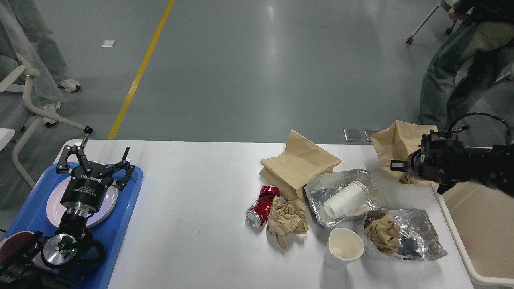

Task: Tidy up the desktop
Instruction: 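Lift the bag and carry it over the white bin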

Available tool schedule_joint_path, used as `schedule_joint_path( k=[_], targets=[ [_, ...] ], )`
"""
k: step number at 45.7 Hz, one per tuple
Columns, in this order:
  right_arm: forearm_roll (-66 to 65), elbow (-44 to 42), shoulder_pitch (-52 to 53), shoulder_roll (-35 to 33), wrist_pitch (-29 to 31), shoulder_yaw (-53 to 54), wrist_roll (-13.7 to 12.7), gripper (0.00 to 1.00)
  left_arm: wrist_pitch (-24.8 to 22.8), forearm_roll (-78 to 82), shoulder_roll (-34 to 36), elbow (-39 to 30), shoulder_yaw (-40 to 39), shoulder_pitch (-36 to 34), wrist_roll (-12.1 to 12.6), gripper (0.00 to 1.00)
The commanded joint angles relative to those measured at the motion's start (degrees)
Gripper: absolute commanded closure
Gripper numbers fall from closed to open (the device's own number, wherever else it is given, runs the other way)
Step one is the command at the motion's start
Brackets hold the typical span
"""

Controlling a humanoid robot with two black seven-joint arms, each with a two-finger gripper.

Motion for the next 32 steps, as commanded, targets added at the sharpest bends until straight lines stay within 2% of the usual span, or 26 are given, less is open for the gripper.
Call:
schedule_joint_path(
  k=[1,6,11,13,20,23,26,28,30,32],
  targets=[
    [1.3,7.1,10.0,-3.4,7.9,-0.7,-1.9,1.0,0.0,0.0,0.0,0.0,0.0,0.0,0.0,0.04],
    [4.8,13.2,19.3,-5.5,12.8,-4.0,-2.1,1.0,0.0,0.0,0.0,0.0,0.0,0.0,0.0,0.04],
    [8.3,20.6,29.6,-5.4,14.9,-10.9,-2.0,1.0,0.0,0.0,0.0,0.0,0.0,0.0,0.0,0.04],
    [10.0,27.7,37.1,-5.8,15.9,-14.5,-1.8,1.0,0.0,0.0,0.0,0.0,0.0,0.0,0.0,0.04],
    [10.6,38.0,46.7,-7.5,20.1,-19.7,-0.7,1.0,0.0,0.0,0.0,0.0,0.0,0.0,0.0,0.04],
    [10.6,39.9,49.6,-8.9,22.7,-21.6,3.1,1.0,0.0,0.0,0.0,0.0,0.0,0.0,0.0,0.04],
    [10.7,40.1,51.2,-9.2,24.1,-25.3,8.9,1.0,0.0,0.0,0.0,0.0,0.0,0.0,0.0,0.04],
    [10.8,40.1,51.4,-9.0,23.8,-28.8,11.7,1.0,0.0,0.0,0.0,0.0,0.0,0.0,0.0,0.04],
    [10.8,40.1,51.5,-8.9,23.7,-31.3,13.6,1.0,0.0,0.0,0.0,0.0,0.0,0.0,0.0,0.04],
    [10.8,40.3,51.6,-8.9,23.5,-33.0,14.3,1.0,0.0,0.0,0.0,0.0,0.0,0.0,0.0,0.04]
  ],
)
